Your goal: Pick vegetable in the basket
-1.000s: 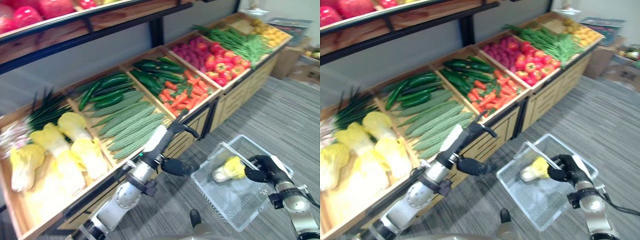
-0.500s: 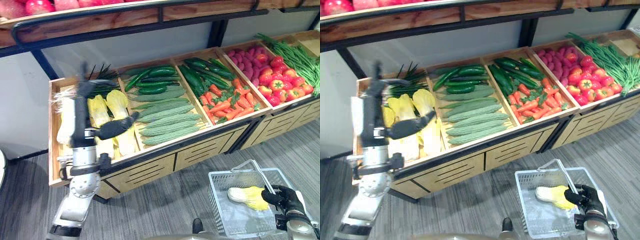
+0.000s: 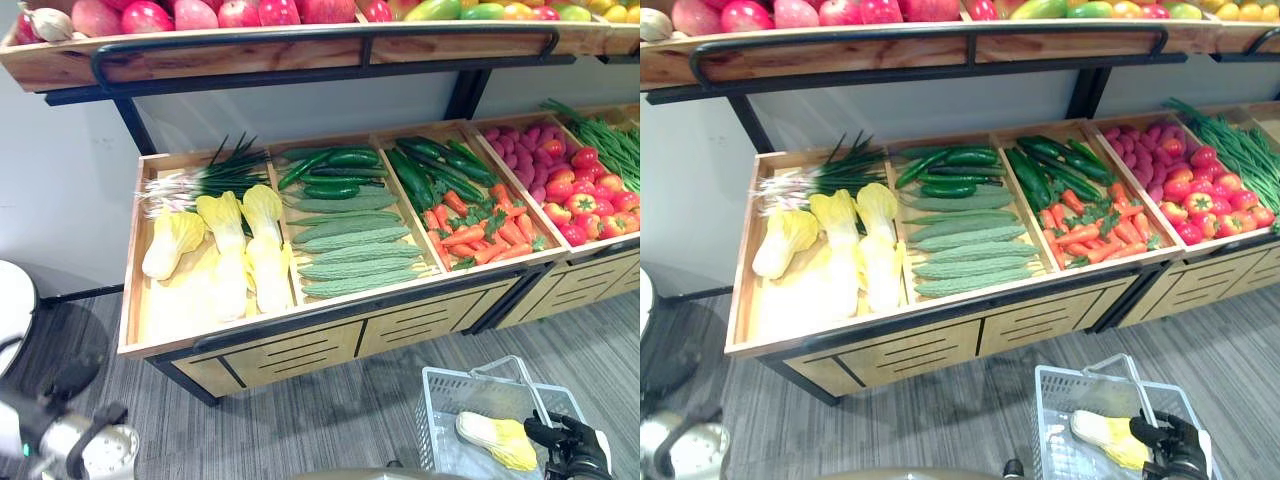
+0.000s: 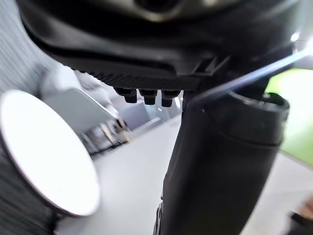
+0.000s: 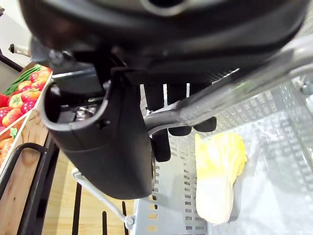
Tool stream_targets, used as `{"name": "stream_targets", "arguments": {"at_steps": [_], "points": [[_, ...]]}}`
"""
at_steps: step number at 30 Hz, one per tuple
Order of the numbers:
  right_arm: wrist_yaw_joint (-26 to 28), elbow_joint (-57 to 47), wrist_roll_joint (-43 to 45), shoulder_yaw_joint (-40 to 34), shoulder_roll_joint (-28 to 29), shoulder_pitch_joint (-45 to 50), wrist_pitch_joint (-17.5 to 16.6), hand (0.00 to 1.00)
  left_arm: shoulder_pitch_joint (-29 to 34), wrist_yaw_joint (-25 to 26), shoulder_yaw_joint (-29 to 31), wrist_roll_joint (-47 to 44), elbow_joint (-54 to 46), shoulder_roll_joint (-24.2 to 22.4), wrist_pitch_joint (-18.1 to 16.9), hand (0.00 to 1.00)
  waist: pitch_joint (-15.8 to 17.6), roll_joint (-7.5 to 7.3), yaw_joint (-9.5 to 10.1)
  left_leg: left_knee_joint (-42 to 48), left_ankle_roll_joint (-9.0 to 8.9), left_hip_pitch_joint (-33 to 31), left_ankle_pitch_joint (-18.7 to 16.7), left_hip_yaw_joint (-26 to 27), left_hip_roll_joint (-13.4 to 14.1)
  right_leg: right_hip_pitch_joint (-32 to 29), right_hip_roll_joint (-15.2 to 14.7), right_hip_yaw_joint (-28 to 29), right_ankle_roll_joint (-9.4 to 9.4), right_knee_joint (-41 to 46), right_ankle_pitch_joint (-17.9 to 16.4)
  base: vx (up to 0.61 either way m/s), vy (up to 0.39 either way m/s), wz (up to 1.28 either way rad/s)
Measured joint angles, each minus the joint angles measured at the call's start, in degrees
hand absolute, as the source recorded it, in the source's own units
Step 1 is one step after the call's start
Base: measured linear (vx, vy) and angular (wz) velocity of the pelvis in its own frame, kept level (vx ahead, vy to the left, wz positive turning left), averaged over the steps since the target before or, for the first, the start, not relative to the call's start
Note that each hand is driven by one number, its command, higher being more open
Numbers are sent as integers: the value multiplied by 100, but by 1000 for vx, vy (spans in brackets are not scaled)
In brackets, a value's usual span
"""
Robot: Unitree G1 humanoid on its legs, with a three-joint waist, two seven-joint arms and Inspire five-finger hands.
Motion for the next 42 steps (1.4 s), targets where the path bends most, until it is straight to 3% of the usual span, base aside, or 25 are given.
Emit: {"name": "stream_targets", "arguments": {"at_steps": [3,7,14,15,24,25,42], "points": [[-29,-19,0,-12,105,62,0,0,87,9,298,-403,912,-336,263,100,-49,30,49,11,4,80,-37,0,-10,122,-33,-23,40,-7,-34,-35,-2,1],[-27,-84,-11,-193,155,126,-4,0,112,-409,662,-849,1946,-717,537,100,-119,96,69,6,-18,96,-117,3,-6,170,-52,-42,84,-80,-71,-31,-4,1],[-28,8,-13,-475,157,118,-54,0,113,-1744,738,-975,2894,-834,818,100,-136,125,71,-13,-94,163,-115,86,115,197,61,7,98,-120,-85,39,-21,-6],[-27,68,-14,-475,149,99,-122,0,71,-2007,725,-979,2938,-834,844,0,-147,142,68,-17,-106,178,-120,122,127,191,71,29,100,-118,-90,62,-6,-10],[-16,351,-20,-465,121,-42,-291,0,-124,-2868,198,-1070,3174,-823,991,0,-155,222,35,-22,-98,281,-178,214,74,206,56,140,120,-82,-108,9,5,-6],[-16,360,-19,-465,120,-42,-291,0,-122,-2920,104,-1073,3230,-823,992,100,-153,223,29,-2,-97,275,-190,220,80,202,58,148,118,-69,-119,-52,-3,-3],[-17,615,-115,-466,-44,-108,-337,0,-121,-2906,-38,-1194,3416,-820,1232,100,-111,291,-33,-2,-117,267,-214,247,82,170,88,190,111,-47,-156,-4,-1,0]]}}
